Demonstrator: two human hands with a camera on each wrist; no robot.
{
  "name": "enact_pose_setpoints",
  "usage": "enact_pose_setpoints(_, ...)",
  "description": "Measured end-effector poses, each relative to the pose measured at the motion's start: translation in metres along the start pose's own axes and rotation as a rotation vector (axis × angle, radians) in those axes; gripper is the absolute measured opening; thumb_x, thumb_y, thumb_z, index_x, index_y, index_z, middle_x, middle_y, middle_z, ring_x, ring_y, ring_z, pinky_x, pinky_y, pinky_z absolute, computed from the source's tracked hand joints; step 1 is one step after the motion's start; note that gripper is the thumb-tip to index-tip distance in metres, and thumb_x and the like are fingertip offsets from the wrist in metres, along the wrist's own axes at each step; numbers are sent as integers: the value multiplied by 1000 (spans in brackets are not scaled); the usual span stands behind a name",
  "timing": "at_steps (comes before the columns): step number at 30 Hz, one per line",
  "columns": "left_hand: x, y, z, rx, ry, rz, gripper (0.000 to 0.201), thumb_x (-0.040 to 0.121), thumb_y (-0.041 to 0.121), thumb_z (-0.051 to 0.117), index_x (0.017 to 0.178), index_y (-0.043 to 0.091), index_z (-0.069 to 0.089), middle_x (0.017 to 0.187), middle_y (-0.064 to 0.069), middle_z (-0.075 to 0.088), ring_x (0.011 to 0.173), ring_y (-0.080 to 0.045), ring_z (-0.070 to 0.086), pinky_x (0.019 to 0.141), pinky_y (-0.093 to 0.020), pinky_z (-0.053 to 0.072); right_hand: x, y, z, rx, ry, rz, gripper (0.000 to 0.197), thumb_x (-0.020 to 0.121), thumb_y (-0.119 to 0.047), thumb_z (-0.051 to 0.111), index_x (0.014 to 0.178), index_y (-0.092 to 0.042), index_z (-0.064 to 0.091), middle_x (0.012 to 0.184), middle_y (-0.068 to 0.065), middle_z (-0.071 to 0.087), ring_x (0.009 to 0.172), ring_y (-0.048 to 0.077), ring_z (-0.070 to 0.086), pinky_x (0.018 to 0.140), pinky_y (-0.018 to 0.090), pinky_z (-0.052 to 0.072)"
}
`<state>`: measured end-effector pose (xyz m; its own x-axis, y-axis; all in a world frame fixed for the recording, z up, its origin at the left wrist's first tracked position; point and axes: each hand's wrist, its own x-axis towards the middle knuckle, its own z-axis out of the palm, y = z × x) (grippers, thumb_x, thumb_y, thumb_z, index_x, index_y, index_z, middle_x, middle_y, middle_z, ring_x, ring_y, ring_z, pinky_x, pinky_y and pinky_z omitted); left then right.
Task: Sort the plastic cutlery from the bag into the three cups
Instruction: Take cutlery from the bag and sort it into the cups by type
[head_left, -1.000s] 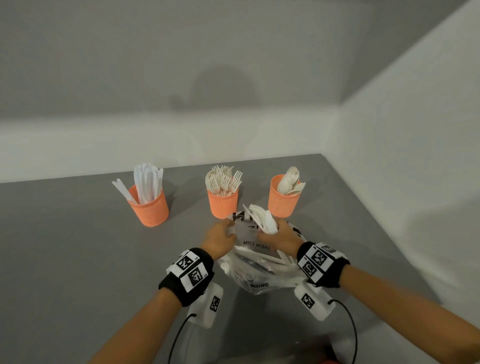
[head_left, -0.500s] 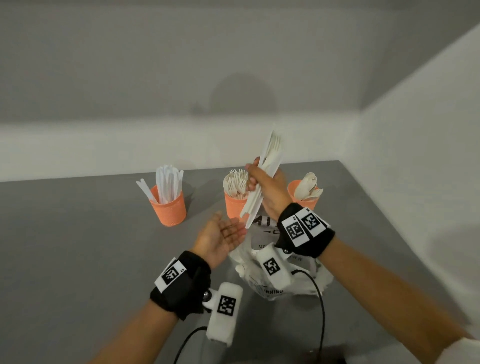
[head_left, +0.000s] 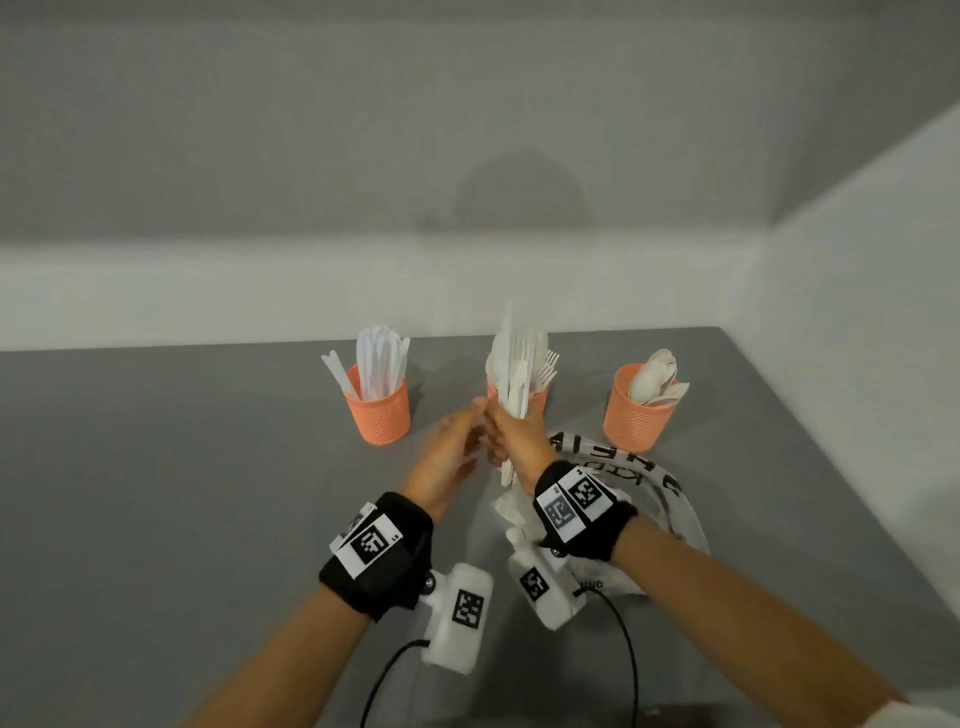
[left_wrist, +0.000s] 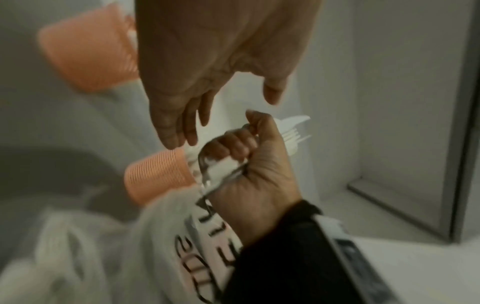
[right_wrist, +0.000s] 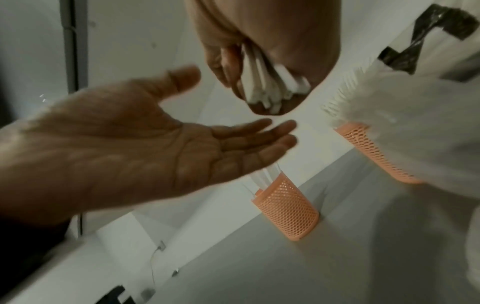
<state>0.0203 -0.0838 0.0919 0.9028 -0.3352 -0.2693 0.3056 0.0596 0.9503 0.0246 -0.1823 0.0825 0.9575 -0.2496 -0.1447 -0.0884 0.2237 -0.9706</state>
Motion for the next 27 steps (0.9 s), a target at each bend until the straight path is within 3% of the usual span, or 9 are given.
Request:
enact_pose_setpoints(3,6,6,-5,157,140,194,41,86,31,61,116,5,54,109,-10,64,103,-20,61,87,-28,48,-8,5,1,-81,-128,46,26,97,-22,44,73,-15,49,35,-9,32,29,7,29,33,17,25)
enact_pose_setpoints(6,10,13,-7,303,299,366,28,83,22,66,104,3,62,92,-9,67,84,-19,64,77,-30,54,-12,9,5,-142,-155,81,22,95,-19,47,74,-12,48,39,-4,33,30,7,30,35,19,26)
enact_pose_setpoints(9,14,13,-13,496,353,479,19,89,15,57,80,1,65,69,-10,63,68,-30,63,69,-43,55,-15,12,6,-195,-155,24,16,95,-20,50,81,-14,53,48,2,39,30,5,35,34,19,31)
enact_pose_setpoints(11,18,10,-21,518,372,454,26,89,11,53,68,-2,61,61,-15,59,63,-36,60,67,-49,55,-19,14,5,-225,-211,-22,13,95,-23,49,87,-15,55,50,5,43,30,7,39,34,19,33)
enact_pose_setpoints(14,22,13,-27,360,366,338,25,89,8,53,64,6,57,69,-19,63,68,-35,63,70,-48,58,-23,15,2,-258,-266,-42,9,96,-28,47,91,-24,53,50,6,50,31,9,46,33,18,36)
enact_pose_setpoints(19,22,29,-30,75,445,373,20,94,7,41,77,10,51,73,-6,65,60,-10,65,53,-18,54,-20,20,1,-244,-230,-14,17,96,-29,48,101,-13,47,54,10,52,28,11,45,32,19,34)
enact_pose_setpoints(22,22,34,-29,-25,525,456,23,97,10,34,82,17,49,65,-2,55,44,-4,55,51,-23,52,-18,22,2,-311,-180,-61,18,95,-28,51,98,-10,49,53,5,46,30,8,38,33,20,32)
enact_pose_setpoints(24,25,34,-32,0,578,497,20,97,13,35,86,17,51,64,2,45,43,-7,44,47,-23,42,-17,24,2,-373,-137,-98,16,94,-25,51,96,-9,50,55,3,40,32,4,35,33,20,31)
enact_pose_setpoints(27,25,30,-32,102,520,486,23,92,19,48,70,22,50,59,3,38,50,-12,36,51,-25,32,-12,30,1,-478,-49,-174,16,94,-24,51,93,-9,52,56,-1,40,34,5,39,40,18,32)
